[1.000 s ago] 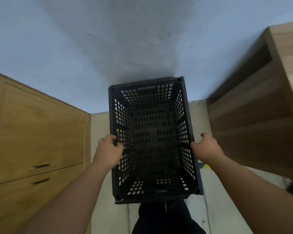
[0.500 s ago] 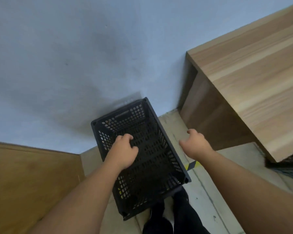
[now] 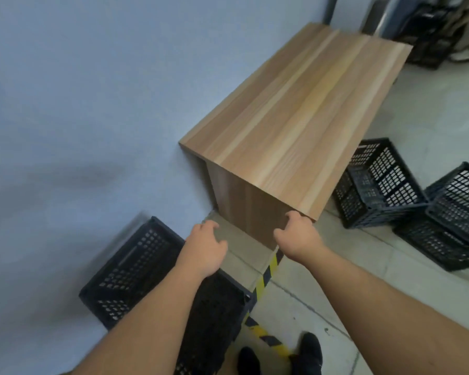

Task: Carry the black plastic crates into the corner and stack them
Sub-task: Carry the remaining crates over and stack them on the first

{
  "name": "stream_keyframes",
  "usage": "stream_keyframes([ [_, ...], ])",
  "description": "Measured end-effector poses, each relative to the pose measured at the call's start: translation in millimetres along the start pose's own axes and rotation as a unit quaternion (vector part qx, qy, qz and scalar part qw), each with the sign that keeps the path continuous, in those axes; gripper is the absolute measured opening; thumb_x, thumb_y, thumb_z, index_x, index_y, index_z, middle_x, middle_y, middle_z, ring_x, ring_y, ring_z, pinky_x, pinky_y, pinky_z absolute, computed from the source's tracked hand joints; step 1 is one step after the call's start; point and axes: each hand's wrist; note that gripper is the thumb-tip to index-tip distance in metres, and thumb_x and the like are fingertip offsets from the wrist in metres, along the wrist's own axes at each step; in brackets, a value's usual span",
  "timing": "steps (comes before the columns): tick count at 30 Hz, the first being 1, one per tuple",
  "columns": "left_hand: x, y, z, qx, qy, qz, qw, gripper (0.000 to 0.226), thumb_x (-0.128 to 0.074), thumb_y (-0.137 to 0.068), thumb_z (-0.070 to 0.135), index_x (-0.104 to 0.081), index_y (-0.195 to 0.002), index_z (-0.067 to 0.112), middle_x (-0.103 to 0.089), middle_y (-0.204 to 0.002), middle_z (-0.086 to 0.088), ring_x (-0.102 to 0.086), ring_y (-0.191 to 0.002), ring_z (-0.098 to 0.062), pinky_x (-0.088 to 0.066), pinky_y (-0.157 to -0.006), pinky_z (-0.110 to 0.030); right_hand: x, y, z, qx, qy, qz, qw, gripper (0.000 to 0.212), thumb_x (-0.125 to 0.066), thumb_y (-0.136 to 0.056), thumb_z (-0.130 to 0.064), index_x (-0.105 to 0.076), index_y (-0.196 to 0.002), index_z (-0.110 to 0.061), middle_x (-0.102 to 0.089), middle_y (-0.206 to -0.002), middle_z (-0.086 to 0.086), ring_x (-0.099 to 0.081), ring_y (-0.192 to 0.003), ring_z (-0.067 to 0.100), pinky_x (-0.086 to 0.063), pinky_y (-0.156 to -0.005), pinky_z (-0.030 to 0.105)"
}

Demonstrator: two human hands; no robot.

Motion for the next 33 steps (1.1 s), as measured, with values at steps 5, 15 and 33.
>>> stream_keyframes([
  [5, -23.6, -4.4, 85.6, -0.053, -0.029, -0.02, 0.998, 0.053, -0.054, -0.106, 0.028, -0.046, -0.158, 0.02, -0.043, -0.16, -0.007, -0.055, -0.138, -0.027, -0.046, -0.111, -0.037, 66.8, 4.3, 57.8, -0.042, -0.038, 0.061, 0.997, 0.062, -0.052, -0.095, -0.033, -0.039, -0.153, -0.014, -0.046, -0.148, 0.018, -0.05, -0.132, 0.041, -0.046, -0.107, 0.044],
  [15, -119.5, 14.6, 281.1, -0.135, -0.081, -0.062, 0.986, 0.051, -0.053, -0.106, 0.028, -0.047, -0.156, 0.02, -0.047, -0.157, -0.007, -0.064, -0.124, -0.03, -0.058, -0.095, -0.041, 208.4, 19.2, 225.5, -0.12, -0.11, 0.15, 0.975, 0.058, -0.055, -0.093, -0.03, -0.044, -0.148, -0.014, -0.048, -0.144, 0.02, -0.05, -0.131, 0.043, -0.042, -0.107, 0.042],
  [33, -286.3, 19.5, 533.3, -0.276, -0.177, -0.165, 0.93, 0.054, -0.059, -0.101, 0.031, -0.049, -0.153, 0.022, -0.045, -0.156, -0.005, -0.058, -0.134, -0.031, -0.05, -0.112, -0.044, 356.4, 28.6, 452.1, -0.282, -0.205, 0.226, 0.91, 0.061, -0.054, -0.092, -0.028, -0.043, -0.151, -0.016, -0.05, -0.145, 0.019, -0.054, -0.128, 0.041, -0.046, -0.105, 0.039],
])
Point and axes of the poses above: each hand's wrist, its own y-axis away from the middle knuckle, its own x-axis out of the back of the hand, z = x × y
